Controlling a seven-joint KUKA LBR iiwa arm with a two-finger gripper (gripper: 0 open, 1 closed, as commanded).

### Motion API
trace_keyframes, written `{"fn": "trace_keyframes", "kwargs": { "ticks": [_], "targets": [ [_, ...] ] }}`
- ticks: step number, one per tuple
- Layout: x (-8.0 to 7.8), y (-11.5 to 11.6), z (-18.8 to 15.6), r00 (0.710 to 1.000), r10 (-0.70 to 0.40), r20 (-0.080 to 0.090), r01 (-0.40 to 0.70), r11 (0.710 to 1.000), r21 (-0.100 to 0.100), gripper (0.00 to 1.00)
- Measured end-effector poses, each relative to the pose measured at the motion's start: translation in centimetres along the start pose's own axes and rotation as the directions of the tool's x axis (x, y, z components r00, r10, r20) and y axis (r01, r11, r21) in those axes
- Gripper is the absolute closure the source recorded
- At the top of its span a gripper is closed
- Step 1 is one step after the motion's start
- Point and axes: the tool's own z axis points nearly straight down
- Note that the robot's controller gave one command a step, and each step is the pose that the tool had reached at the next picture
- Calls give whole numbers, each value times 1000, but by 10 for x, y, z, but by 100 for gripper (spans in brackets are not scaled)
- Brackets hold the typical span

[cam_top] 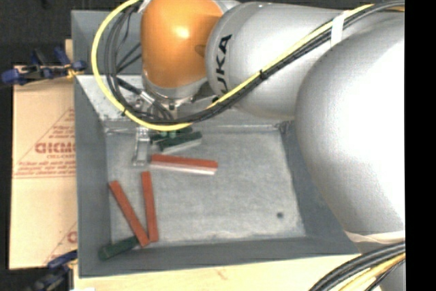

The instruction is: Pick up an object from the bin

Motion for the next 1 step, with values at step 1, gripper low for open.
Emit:
{"fn": "trace_keyframes", "kwargs": {
  "ticks": [1],
  "targets": [
    [-1,-11,61,998,-62,-3,62,998,2,0]
  ]
}}
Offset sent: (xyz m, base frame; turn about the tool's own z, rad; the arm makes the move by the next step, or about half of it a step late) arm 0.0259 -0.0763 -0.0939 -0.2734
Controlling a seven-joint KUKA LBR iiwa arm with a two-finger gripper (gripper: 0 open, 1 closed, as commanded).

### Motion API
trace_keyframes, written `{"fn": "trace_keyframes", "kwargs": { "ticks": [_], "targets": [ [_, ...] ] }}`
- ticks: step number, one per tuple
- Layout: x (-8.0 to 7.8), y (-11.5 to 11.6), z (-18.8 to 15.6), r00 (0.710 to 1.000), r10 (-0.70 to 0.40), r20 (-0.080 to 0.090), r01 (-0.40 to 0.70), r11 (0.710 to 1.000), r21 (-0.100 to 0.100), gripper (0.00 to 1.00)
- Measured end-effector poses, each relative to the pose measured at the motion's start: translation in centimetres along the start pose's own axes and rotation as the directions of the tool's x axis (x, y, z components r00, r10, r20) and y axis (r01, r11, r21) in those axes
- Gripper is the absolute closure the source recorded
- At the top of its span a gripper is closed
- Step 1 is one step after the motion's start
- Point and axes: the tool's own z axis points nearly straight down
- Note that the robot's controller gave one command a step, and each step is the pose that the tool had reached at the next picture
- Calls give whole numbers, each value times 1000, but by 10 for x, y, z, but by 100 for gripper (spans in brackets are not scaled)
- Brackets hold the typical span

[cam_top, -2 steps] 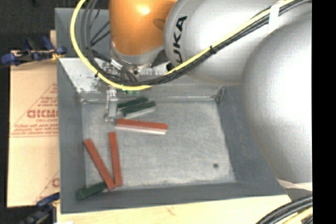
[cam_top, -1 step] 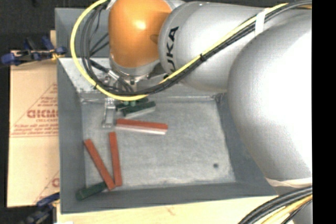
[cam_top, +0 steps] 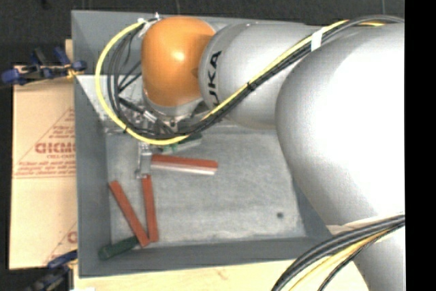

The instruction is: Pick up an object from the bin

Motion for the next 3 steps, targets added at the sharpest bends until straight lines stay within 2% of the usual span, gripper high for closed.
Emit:
{"fn": "trace_keyframes", "kwargs": {
  "ticks": [1,2,3],
  "targets": [
    [-14,-45,30,983,-185,-7,185,983,0,0],
    [10,-58,66,957,-290,-4,290,957,-1,100],
    [10,-58,66,957,-290,-4,290,957,-2,100]
  ]
}}
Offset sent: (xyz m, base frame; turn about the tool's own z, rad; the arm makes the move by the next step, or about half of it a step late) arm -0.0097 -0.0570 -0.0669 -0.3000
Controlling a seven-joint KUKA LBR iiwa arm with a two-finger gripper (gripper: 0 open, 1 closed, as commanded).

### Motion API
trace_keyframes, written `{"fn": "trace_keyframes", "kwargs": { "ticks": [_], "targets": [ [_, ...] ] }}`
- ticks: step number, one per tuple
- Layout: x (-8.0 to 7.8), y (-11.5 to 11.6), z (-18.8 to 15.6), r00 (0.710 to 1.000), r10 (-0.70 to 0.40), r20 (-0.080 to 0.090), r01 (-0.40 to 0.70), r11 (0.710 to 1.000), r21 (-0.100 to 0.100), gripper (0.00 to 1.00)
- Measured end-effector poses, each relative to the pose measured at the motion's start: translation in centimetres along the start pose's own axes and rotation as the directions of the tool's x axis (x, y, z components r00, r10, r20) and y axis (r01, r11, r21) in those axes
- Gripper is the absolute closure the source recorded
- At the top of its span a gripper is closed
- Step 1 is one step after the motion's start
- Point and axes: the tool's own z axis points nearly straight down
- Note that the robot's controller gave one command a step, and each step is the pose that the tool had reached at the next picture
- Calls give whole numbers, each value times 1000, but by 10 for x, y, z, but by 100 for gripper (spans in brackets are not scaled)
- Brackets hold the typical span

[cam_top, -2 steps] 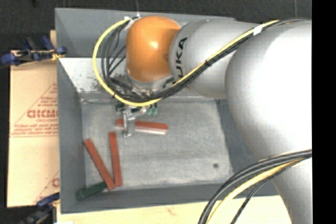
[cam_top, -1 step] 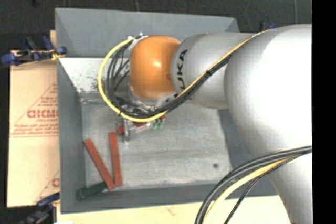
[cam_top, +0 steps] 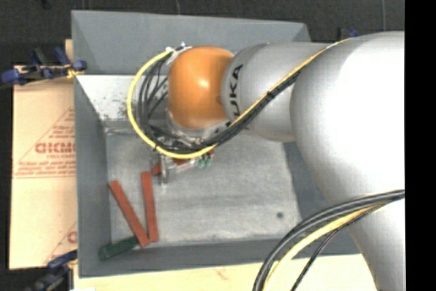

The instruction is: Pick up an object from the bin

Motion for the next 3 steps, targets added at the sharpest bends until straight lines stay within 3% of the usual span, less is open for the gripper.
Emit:
{"fn": "trace_keyframes", "kwargs": {
  "ticks": [1,2,3],
  "targets": [
    [11,-5,-35,1000,16,-5,-16,1000,-1,100],
    [1,18,-111,999,-47,-3,47,999,2,100],
    [32,-18,-139,998,-63,1,63,998,0,100]
  ]
}}
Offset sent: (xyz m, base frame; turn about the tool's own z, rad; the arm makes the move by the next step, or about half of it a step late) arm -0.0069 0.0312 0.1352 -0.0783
